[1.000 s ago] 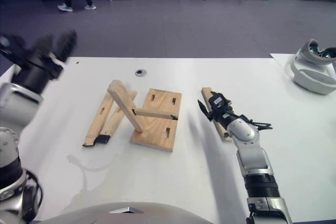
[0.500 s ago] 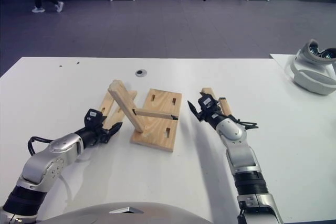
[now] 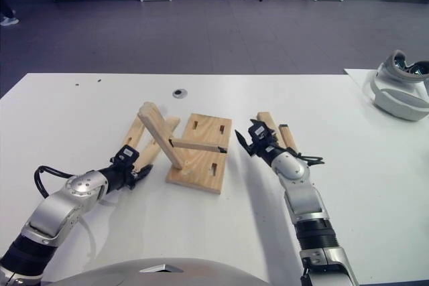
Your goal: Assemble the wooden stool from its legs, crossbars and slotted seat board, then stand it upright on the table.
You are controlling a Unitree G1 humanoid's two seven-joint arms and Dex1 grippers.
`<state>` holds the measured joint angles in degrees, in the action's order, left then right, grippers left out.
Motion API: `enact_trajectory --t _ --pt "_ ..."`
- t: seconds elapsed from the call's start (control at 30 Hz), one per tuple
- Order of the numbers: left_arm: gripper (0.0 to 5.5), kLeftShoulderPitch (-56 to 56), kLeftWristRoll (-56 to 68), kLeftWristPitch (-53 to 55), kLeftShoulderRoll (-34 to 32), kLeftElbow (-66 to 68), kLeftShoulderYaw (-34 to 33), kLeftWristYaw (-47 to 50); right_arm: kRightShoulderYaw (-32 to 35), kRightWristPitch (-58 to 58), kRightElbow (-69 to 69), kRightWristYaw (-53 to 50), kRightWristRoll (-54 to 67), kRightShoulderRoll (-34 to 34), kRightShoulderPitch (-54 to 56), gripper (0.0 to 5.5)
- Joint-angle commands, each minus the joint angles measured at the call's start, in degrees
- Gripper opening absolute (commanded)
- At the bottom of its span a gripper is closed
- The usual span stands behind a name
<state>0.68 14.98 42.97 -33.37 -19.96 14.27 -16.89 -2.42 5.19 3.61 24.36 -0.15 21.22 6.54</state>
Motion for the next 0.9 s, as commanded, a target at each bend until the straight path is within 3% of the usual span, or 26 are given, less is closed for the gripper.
enact_trajectory --t 0.03,0.17,0.27,0.37,0.5,0.63,0.9 --pt "2.09 -0.4 -0.7 -0.7 2.4 1.5 -2.8 0.4 0.8 -0.2 0.6 -0.3 0.3 0.1 0.6 3.03" --pt "2.08 -5.1 6.8 -1.6 9.2 -2.1 -12.1 0.7 6.8 1.4 2.1 1.5 7.4 0.3 5.1 3.03" --pt "2.08 -13.3 4.7 -10.9 5.4 1.7 -17.3 -3.4 13.5 9.7 -0.4 5.1 24.0 -2.4 14.4 3.03" --pt "2.08 -21.0 -0.3 -26.1 2.7 12.2 -16.6 -9.4 15.6 17.2 -2.2 5.9 36.1 -5.8 22.3 3.03" --pt "2.08 -31.1 -2.2 -39.4 3.8 18.8 -14.2 -16.5 16.6 25.4 -2.4 3.0 49.0 -12.6 32.9 3.03" --pt "2.08 -33.3 -1.3 -43.7 7.0 17.9 -12.2 -19.3 18.0 28.3 -0.9 -0.3 55.2 -16.2 38.6 3.03" --pt "2.08 -31.9 -4.8 -50.0 7.2 19.7 -9.5 -23.2 22.7 29.2 -3.1 -6.5 65.0 -19.0 41.3 3.03"
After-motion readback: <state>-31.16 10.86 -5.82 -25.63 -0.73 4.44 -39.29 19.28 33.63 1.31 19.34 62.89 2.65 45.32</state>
